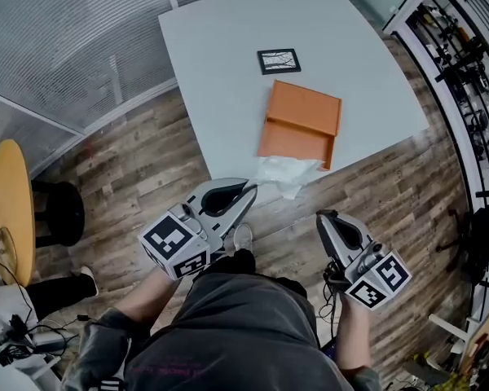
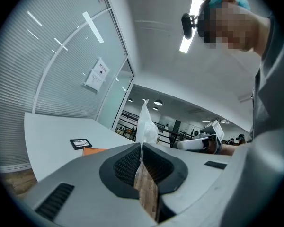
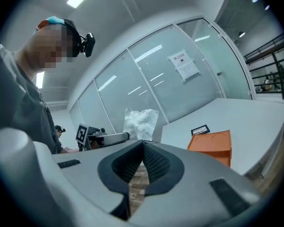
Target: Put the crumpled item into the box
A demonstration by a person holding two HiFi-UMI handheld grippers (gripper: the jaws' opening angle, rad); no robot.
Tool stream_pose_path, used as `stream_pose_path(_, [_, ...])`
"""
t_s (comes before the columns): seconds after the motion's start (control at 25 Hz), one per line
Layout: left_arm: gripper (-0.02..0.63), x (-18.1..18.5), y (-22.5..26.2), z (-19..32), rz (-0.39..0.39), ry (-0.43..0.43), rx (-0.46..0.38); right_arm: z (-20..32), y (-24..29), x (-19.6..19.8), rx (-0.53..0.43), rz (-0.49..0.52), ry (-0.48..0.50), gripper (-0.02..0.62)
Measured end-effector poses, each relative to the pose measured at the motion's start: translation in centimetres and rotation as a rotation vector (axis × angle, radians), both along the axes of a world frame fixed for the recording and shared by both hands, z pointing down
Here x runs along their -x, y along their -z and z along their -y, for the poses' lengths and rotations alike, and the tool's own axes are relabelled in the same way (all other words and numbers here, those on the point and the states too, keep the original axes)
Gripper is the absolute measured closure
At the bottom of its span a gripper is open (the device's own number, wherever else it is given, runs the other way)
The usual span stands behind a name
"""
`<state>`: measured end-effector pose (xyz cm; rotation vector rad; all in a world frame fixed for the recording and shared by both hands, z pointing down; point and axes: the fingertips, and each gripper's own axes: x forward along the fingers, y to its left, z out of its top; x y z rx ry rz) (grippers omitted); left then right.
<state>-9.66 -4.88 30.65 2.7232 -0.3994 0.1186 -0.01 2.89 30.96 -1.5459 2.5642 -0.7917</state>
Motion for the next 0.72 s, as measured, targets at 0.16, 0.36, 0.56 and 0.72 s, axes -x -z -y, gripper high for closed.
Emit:
stream_pose_path(0.16, [0.575, 0.0, -0.6, 1.8, -0.001, -0.016, 0.015, 1.7, -0.1, 0.4, 0.010, -0.006, -0.012, 0.594])
stream_pose_path(0.36, [0.575, 0.1, -1.6, 3.3, -0.002, -0.020, 0.029, 3.0, 0.1, 0.2, 0.014, -0.020, -0.020, 0.592])
stream_pose_path(0.56, [0.575, 0.2, -2.2, 4.1, 0.000, -0.013, 0.039, 3.9, 0.1, -0.1, 0.018, -0.028, -0.026, 0.594])
stream_pose_path(0.72, [0.575, -0.7, -2.7, 4.6, 0.012, -0.004, 0.041, 4.5, 0.0, -0.9, 0.017, -0.021, -0.015, 0.594])
